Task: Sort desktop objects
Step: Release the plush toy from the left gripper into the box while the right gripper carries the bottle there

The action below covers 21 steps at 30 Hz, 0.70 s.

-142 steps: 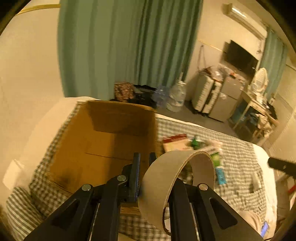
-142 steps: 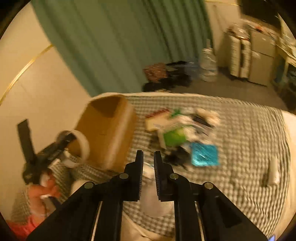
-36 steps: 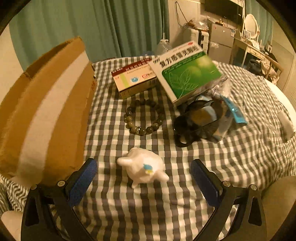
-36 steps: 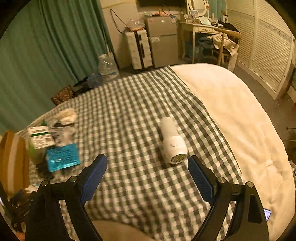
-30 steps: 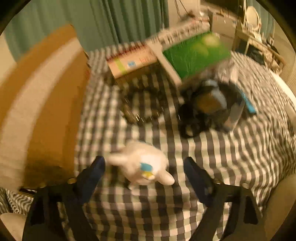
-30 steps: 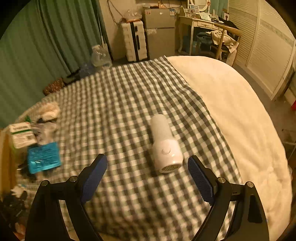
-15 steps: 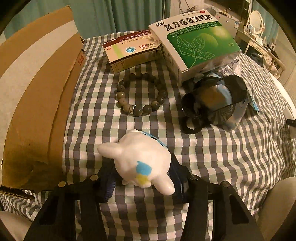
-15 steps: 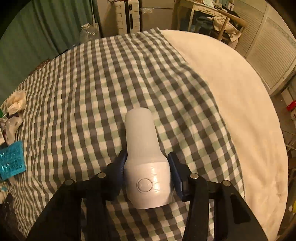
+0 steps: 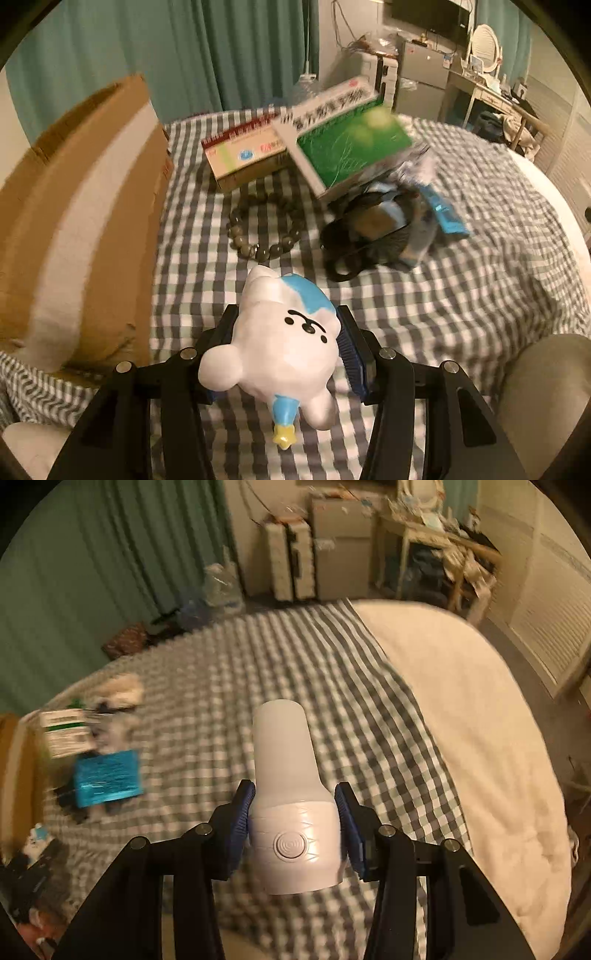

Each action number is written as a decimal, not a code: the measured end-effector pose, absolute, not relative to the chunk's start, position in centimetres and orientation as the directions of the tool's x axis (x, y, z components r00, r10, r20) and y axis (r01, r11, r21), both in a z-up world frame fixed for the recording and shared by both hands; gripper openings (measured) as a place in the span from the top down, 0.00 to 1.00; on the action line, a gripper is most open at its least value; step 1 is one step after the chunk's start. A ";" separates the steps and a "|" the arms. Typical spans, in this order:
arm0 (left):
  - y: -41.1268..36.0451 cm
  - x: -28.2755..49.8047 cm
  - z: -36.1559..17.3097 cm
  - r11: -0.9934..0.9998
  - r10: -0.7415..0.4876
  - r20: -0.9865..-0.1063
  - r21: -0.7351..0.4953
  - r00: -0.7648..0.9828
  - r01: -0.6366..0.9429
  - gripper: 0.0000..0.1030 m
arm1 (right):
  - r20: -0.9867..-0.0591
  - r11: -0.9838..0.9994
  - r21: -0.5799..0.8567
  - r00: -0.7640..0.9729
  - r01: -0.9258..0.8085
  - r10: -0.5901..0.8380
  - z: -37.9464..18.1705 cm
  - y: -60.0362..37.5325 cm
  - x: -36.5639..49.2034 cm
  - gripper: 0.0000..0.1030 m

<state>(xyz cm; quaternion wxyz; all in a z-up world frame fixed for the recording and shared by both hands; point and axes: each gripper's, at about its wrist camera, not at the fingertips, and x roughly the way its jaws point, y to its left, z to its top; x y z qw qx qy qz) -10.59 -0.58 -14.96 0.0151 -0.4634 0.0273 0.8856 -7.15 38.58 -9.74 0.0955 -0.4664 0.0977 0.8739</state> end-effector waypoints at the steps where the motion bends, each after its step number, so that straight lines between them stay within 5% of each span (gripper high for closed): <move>1: -0.5 -10.6 -14.3 -0.998 0.015 -0.818 0.019 -0.576 -0.053 0.49 | -0.821 -0.969 0.082 -0.567 -0.233 0.067 -8.3 37.7 -6.6 0.56; 21: -8.0 -7.6 3.0 -0.999 -0.033 -0.590 0.003 -0.807 0.039 0.49 | -0.653 -0.970 -0.029 -0.739 0.243 -0.166 6.6 14.7 -2.9 0.61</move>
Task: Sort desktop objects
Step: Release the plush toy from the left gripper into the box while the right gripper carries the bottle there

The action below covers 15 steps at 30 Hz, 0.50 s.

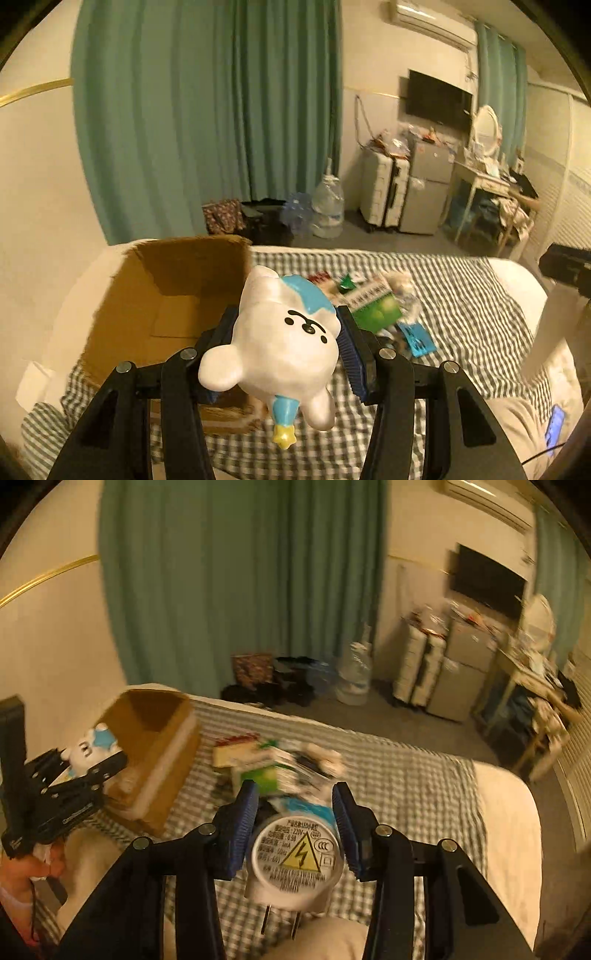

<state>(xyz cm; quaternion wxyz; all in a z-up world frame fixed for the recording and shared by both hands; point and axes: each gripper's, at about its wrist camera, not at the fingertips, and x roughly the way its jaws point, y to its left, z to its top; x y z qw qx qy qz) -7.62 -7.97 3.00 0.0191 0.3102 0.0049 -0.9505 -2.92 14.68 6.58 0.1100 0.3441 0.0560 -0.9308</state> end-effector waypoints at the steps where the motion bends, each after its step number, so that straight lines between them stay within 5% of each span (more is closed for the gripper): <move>1: -8.7 -7.7 3.2 -0.999 -0.044 -0.593 0.008 -0.804 0.049 0.49 | -0.652 -0.962 -0.033 -0.735 0.271 -0.185 6.8 13.2 -3.1 0.69; 3: -10.5 -8.1 3.4 -0.997 -0.075 -0.596 0.016 -0.799 0.081 0.49 | -0.663 -0.947 -0.025 -0.714 0.320 -0.224 6.9 10.5 -4.0 0.86; 7: -13.9 -8.0 3.0 -0.990 -0.122 -0.609 0.014 -0.784 0.142 0.49 | -0.686 -0.920 -0.020 -0.675 0.392 -0.272 5.8 6.0 -5.6 0.88; 9: -15.8 -7.8 2.3 -0.986 -0.142 -0.627 0.019 -0.766 0.168 0.49 | -0.721 -0.920 -0.035 -0.647 0.391 -0.248 4.1 4.6 -6.5 0.78; 11: -17.1 -7.6 1.5 -0.983 -0.156 -0.641 0.024 -0.751 0.183 0.49 | -0.760 -0.920 -0.025 -0.605 0.392 -0.237 1.9 4.2 -7.2 0.41; 15: -19.5 -7.9 0.3 -0.975 -0.173 -0.669 0.011 -0.723 0.224 0.49 | -0.874 -0.917 0.006 -0.443 0.400 -0.199 -5.9 3.9 -6.9 0.37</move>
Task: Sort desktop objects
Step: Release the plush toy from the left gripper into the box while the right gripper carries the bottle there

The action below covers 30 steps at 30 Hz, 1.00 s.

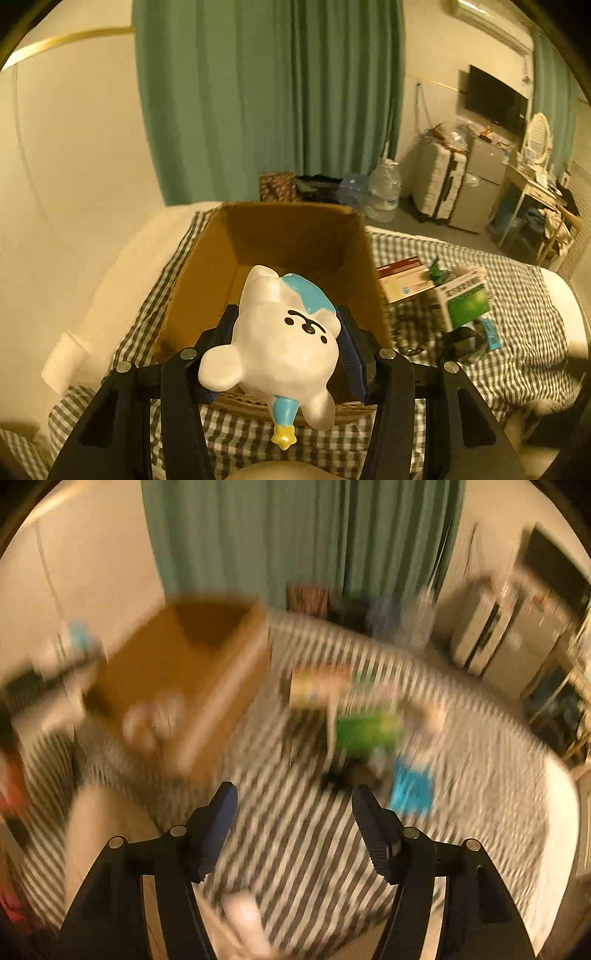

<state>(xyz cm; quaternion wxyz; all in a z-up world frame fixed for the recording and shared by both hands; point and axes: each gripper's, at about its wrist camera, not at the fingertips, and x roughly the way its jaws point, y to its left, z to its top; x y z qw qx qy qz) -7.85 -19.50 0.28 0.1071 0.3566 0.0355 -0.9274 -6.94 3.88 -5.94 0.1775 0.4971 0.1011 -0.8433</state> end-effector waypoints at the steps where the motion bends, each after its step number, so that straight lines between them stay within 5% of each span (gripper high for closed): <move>1: -20.0 -8.1 -0.1 -0.972 -0.176 -0.672 0.005 -0.719 0.233 0.49 | -0.906 -0.919 0.016 -0.383 0.394 -0.180 -8.5 3.9 -6.2 0.37; 11: -21.5 -9.9 -2.1 -0.963 -0.166 -0.704 -0.035 -0.690 0.267 0.49 | -0.990 -0.852 0.103 -0.026 0.512 -0.136 -22.3 1.5 0.1 0.38; 12: -21.5 -10.0 -2.1 -0.963 -0.164 -0.707 -0.036 -0.688 0.267 0.49 | -0.992 -0.855 0.094 -0.023 0.511 -0.123 -23.0 1.3 0.0 0.41; 13: -21.6 -10.0 -2.2 -0.963 -0.163 -0.708 -0.037 -0.687 0.266 0.49 | -0.995 -0.858 0.077 -0.019 0.508 -0.101 -23.9 1.0 -0.3 0.56; 15: -21.6 -10.0 -2.3 -0.966 -0.164 -0.710 -0.026 -0.684 0.259 0.49 | -0.997 -0.862 0.055 -0.022 0.503 -0.076 -24.5 0.8 -0.5 0.57; 20: -22.1 -10.5 -3.1 -0.969 -0.162 -0.723 -0.013 -0.672 0.247 0.49 | -0.985 -0.871 0.042 -0.125 0.489 -0.118 -20.6 0.9 -0.9 0.58; 30: -25.3 -12.3 -4.7 -0.957 -0.180 -0.769 -0.006 -0.613 0.289 0.49 | -0.819 -0.821 0.128 -0.408 0.556 -0.403 -3.0 -4.3 -7.3 0.58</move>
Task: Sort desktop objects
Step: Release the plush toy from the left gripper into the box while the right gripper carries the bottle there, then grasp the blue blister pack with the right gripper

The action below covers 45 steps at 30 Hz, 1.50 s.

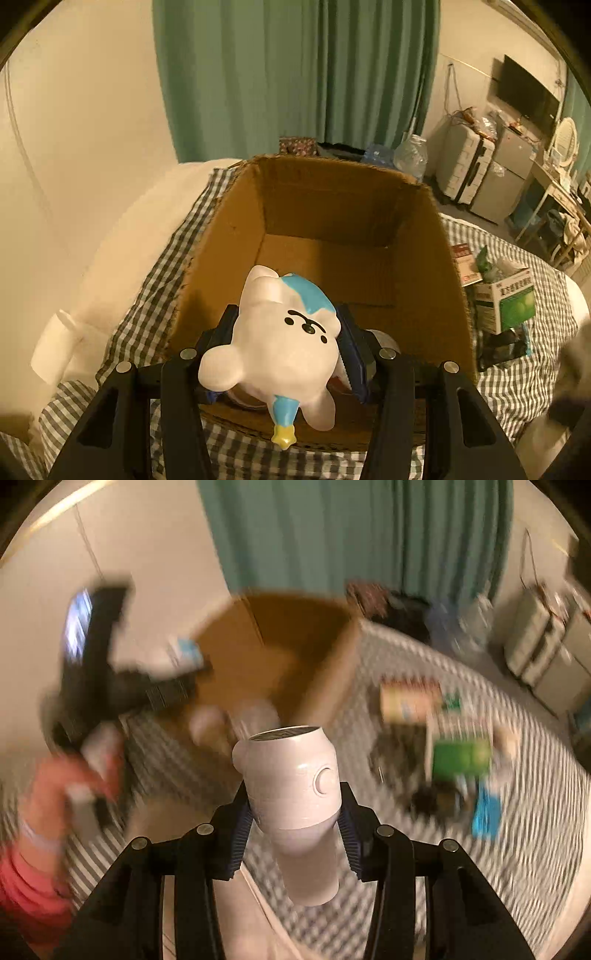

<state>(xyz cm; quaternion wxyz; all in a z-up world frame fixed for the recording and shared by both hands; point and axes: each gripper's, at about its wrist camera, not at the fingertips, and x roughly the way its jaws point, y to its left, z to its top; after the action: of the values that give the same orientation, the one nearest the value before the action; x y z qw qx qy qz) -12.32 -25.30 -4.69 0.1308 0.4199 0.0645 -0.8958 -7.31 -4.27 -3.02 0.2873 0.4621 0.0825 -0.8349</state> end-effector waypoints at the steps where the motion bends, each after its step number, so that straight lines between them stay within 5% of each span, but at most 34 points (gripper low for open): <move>1: -25.6 -12.3 -4.8 -0.958 -0.177 -0.773 -0.007 -0.609 0.288 0.49 | -0.813 -0.815 0.135 -0.407 0.564 -0.417 -2.7 -5.4 -8.0 0.58; 4: -26.1 -12.2 -4.8 -0.959 -0.180 -0.782 0.004 -0.596 0.284 0.32 | -0.799 -0.801 0.184 -0.387 0.570 -0.460 -2.1 -8.1 -10.5 0.57; 5: -26.2 -12.0 -4.7 -0.956 -0.195 -0.782 0.017 -0.591 0.293 0.15 | -0.795 -0.805 0.200 -0.387 0.558 -0.466 -2.2 -8.6 -11.0 0.48; 6: -26.4 -11.7 -4.5 -0.952 -0.213 -0.775 0.027 -0.595 0.306 0.11 | -0.790 -0.819 0.215 -0.399 0.532 -0.466 -2.2 -8.9 -11.8 0.41; 8: -26.7 -11.2 -4.2 -0.951 -0.218 -0.763 0.025 -0.609 0.308 0.11 | -0.771 -0.829 0.248 -0.415 0.501 -0.482 -2.0 -8.9 -12.8 0.30; 24: -17.7 -7.2 0.2 -0.983 -0.099 -0.713 -0.038 -0.694 0.179 0.02 | -0.721 -0.962 0.098 -0.649 0.255 -0.245 1.6 5.2 -8.9 0.26; 37: -5.5 -8.0 -1.8 -0.998 0.012 -0.726 -0.051 -0.688 0.036 0.01 | -0.749 -0.990 0.115 -0.648 0.076 -0.137 -1.5 17.1 -5.0 0.18; 45: -0.4 -12.2 -4.7 -0.999 0.038 -0.776 -0.042 -0.630 -0.009 0.00 | -0.768 -0.974 0.218 -0.606 0.057 -0.207 -6.7 20.6 -7.1 0.13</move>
<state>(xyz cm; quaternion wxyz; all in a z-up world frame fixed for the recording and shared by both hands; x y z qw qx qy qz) -12.18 -0.43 -4.73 -0.0131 0.4302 0.0171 -0.9025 -7.06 20.55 -6.67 0.0742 0.4374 -0.0858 -0.8921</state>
